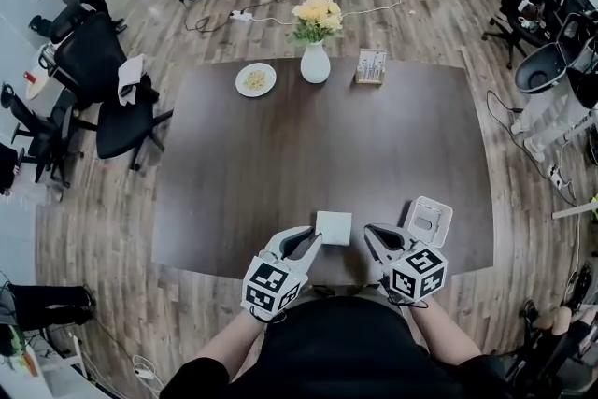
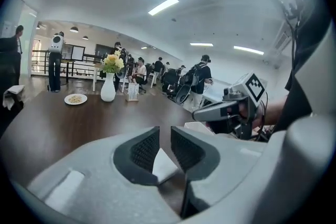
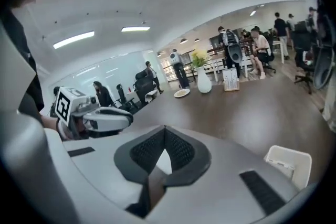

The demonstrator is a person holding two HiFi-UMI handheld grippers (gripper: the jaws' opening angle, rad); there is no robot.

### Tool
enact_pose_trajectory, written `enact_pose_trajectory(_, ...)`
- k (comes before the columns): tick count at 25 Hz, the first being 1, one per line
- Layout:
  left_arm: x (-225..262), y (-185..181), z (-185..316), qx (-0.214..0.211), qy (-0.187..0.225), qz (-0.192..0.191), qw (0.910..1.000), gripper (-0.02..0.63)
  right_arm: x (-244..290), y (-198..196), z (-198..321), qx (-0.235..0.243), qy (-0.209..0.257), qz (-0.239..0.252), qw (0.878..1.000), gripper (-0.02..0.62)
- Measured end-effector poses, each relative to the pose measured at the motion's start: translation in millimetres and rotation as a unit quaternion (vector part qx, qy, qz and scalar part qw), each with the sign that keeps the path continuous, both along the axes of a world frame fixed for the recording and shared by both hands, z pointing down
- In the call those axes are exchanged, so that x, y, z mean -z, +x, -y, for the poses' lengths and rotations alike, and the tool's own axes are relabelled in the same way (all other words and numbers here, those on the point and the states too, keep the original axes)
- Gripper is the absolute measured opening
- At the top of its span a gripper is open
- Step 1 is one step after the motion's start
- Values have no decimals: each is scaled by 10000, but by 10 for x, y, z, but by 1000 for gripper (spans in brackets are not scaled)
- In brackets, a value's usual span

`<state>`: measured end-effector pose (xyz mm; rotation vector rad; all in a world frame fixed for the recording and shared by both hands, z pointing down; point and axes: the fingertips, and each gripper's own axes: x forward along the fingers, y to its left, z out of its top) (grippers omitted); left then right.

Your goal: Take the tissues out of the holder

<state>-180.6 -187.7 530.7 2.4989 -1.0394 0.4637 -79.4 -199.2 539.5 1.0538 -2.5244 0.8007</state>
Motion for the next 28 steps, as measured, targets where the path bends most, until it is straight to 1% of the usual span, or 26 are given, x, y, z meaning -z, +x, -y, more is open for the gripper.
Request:
enact_pose_trajectory(2,99,27,-41,102,85,-102,9999,67,89,76,-45,-462,-145,320,9983,8)
enact_pose_trajectory(4,203,58,-79,210,164,-238,9994,67,162,127,-92,-808,-238,590,9947,8)
enact_pose_trajectory(6,327,129,-116,226,224,-399,9987,67,268,175,-107,-942,-43,541,9941,8)
enact_pose_trajectory(8,454,228,-153,146,297,-508,9982,67,414,212,-103,-885,329,280,9951,8)
enact_pose_trajectory(10,559,306,-179,51,424,-522,9977,67,588,221,-97,-780,686,110,9945,8)
enact_pose_trajectory(12,649,361,-188,-7,577,-489,9971,67,788,226,-98,-724,1033,49,9920,8)
enact_pose_trajectory(14,737,416,-189,-20,693,-500,9963,67,997,253,-110,-745,1307,112,9886,8)
enact_pose_trajectory(18,854,512,-220,20,835,-602,9947,67,1290,333,-145,-929,1510,741,9814,8)
enact_pose_trajectory(19,863,534,-237,24,861,-619,9944,67,1322,352,-161,-976,1581,820,9792,8)
enact_pose_trajectory(21,877,571,-268,26,904,-652,9938,67,1348,368,-207,-999,1781,762,9760,8)
enact_pose_trajectory(24,895,621,-291,32,937,-657,9934,67,1383,357,-272,-873,2020,652,9733,8)
enact_pose_trajectory(28,882,616,-320,94,890,-645,9939,67,1405,364,-293,-811,2095,646,9723,8)
